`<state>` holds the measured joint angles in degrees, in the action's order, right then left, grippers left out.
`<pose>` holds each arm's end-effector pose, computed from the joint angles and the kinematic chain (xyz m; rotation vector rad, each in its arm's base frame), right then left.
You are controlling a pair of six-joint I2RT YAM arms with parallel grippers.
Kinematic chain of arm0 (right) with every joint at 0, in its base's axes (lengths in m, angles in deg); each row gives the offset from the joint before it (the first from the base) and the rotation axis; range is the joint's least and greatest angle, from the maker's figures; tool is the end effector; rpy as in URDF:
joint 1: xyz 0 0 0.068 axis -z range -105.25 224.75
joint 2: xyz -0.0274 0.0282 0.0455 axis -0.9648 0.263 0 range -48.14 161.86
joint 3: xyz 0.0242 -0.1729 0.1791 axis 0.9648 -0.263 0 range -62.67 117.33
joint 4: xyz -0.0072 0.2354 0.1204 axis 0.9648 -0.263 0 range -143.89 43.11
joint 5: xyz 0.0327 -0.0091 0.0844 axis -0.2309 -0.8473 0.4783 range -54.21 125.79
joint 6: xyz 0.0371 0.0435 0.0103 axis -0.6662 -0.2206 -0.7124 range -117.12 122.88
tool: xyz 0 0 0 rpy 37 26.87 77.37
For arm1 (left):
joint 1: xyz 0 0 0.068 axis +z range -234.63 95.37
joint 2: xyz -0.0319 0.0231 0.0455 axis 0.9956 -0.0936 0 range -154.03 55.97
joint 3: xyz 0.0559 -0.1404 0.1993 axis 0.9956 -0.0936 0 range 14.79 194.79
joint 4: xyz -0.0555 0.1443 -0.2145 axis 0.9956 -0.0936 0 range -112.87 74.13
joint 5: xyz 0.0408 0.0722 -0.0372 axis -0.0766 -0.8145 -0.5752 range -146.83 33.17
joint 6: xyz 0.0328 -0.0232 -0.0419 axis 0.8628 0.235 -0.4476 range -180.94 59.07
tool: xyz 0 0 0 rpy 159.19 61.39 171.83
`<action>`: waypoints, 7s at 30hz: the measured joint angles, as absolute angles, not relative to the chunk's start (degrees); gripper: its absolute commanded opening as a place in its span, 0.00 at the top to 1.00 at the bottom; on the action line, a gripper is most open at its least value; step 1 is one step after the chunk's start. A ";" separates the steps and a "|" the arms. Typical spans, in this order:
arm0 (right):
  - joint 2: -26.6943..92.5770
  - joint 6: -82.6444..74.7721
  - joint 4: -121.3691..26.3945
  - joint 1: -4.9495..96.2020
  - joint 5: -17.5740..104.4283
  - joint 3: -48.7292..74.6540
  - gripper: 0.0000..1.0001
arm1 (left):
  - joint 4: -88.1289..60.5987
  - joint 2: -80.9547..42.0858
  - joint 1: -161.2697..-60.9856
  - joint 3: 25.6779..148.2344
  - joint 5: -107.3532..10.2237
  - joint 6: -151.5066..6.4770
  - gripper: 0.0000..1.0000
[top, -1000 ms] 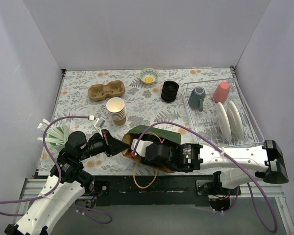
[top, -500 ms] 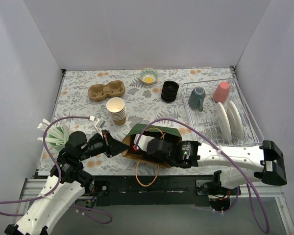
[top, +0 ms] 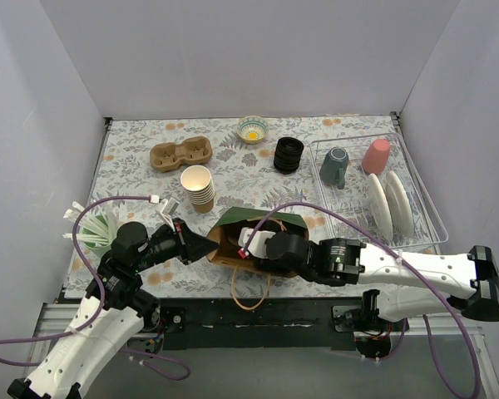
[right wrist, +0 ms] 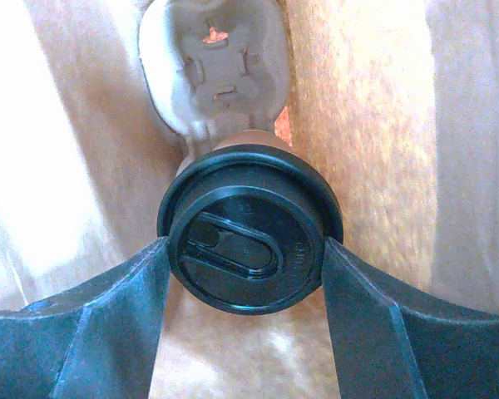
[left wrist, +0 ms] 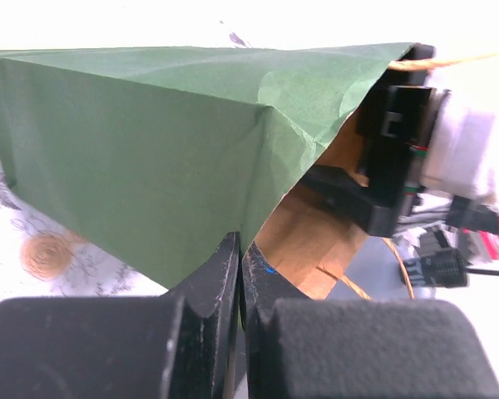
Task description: Pack the takeout coffee
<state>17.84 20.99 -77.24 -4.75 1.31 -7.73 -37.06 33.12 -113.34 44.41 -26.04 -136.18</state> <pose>0.0703 0.2500 0.2729 -1.4046 1.6255 -0.0771 0.1161 -0.0879 0.2685 -0.4239 2.1378 -1.6634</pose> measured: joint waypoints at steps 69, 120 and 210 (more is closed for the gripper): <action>19.37 43.06 -51.71 3.51 2.97 -20.28 0.67 | -27.88 32.01 -113.34 40.52 -24.40 -128.29 1.00; 18.91 41.60 -57.35 7.93 9.48 -15.80 0.68 | -28.29 31.04 -113.91 40.52 -25.60 -128.31 1.00; 17.57 39.98 -63.51 6.37 7.32 -17.46 0.71 | -28.71 29.45 -114.47 40.52 -26.78 -128.24 1.00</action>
<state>17.57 39.98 -63.51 6.37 7.32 -17.46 -28.71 29.45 -114.47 40.52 -26.78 -128.24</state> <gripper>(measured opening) 0.737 0.010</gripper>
